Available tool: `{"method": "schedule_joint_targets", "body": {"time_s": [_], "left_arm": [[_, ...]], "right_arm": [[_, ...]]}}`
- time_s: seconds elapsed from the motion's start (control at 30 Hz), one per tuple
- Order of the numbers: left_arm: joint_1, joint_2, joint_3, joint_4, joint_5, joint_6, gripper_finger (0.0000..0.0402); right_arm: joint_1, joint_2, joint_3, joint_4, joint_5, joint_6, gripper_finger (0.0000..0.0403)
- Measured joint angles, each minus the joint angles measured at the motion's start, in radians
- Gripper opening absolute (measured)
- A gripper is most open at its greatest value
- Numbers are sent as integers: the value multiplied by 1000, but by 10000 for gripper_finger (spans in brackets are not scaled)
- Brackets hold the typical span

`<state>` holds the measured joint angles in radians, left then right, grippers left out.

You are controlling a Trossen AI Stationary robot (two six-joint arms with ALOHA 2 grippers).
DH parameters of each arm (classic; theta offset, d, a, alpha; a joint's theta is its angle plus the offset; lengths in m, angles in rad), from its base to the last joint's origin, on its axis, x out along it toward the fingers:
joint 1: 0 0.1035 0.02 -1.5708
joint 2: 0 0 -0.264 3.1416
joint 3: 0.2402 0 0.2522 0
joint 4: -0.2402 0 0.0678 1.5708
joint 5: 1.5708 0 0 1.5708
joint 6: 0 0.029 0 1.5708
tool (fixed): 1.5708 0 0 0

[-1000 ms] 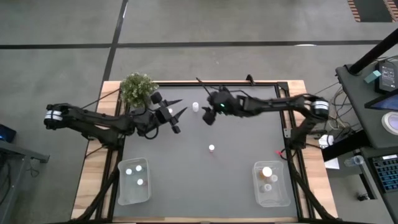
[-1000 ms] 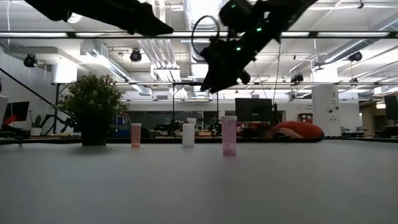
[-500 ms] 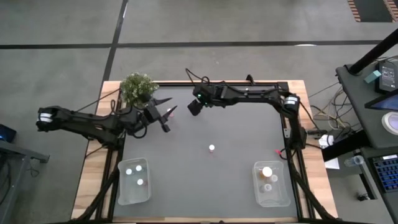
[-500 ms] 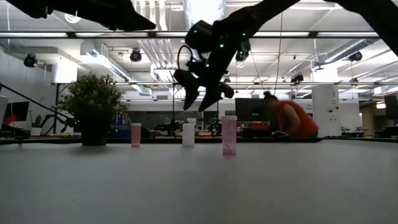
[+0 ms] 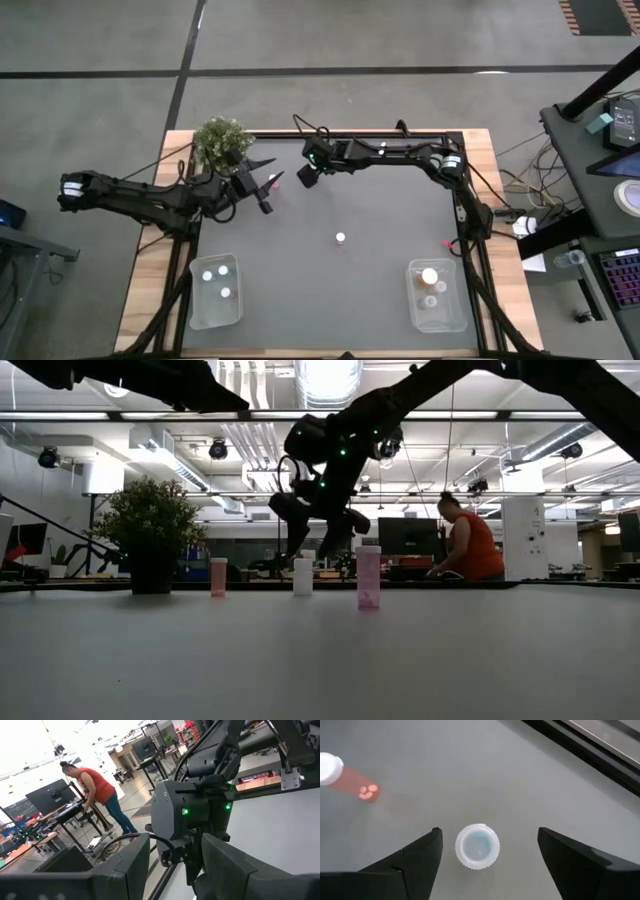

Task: Pick and place medicine bottles into bin by pill shape (circle, oval)
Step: Put the white capsule bottle into the transparent bin

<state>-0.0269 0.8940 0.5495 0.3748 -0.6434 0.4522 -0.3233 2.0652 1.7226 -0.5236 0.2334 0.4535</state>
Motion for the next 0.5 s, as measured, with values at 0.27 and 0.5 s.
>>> {"method": "schedule_joint_targets", "body": {"time_s": [0.27,0.5], "left_arm": [[0,1,0,3,0,6,162],[0,2,0,3,0,8,162]], "right_arm": [[0,48,-3,30,3,-7,307],[3,46,0,35,6,-2,255]]}}
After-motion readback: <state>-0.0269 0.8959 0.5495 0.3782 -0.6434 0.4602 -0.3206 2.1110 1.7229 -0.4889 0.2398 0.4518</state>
